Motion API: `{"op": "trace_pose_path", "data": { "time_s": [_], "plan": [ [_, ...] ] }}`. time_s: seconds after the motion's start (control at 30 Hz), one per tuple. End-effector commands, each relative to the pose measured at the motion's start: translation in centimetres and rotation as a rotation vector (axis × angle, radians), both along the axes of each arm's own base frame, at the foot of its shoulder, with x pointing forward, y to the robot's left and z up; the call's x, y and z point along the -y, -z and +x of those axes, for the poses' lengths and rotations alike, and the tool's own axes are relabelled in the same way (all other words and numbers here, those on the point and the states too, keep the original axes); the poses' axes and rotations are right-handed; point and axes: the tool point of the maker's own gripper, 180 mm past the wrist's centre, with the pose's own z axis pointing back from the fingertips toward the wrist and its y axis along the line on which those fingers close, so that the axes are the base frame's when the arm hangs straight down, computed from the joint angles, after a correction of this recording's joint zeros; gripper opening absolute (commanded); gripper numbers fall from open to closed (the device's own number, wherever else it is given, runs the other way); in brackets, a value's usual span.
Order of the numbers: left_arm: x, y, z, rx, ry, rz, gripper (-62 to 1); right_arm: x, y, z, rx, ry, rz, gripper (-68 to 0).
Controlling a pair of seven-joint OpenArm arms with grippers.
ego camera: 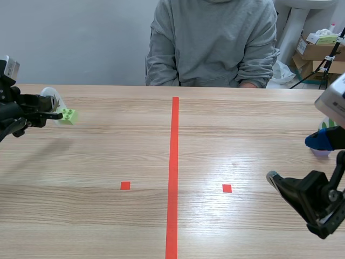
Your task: Do the leaf sorting experiment
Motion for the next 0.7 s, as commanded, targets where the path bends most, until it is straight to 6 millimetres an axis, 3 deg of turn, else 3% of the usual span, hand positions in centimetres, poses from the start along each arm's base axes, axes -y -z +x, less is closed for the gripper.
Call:
{"op": "trace_pose_path", "data": {
  "time_s": [0.0,0.2,0.43,0.67],
  "plan": [
    [-0.7,-1.3,1.5,0.031,-0.014,0.026,-58.2,0.1,-0.3,0.3,0.015,0.001,-0.002,-16.5],
    [-2.7,0.0,3.2,-0.033,-0.092,0.077,-58.2,0.1,-0.3,0.3,0.015,0.001,-0.002,-16.5],
    [-4.7,2.3,2.2,-0.095,-0.175,0.134,-58.2,0.1,-0.3,0.3,0.014,0.001,-0.001,-16.5],
    [-5.1,2.6,2.1,-0.109,-0.188,0.165,-58.2,0.1,-0.3,0.3,0.015,0.001,-0.002,-16.5]
  ]
}}
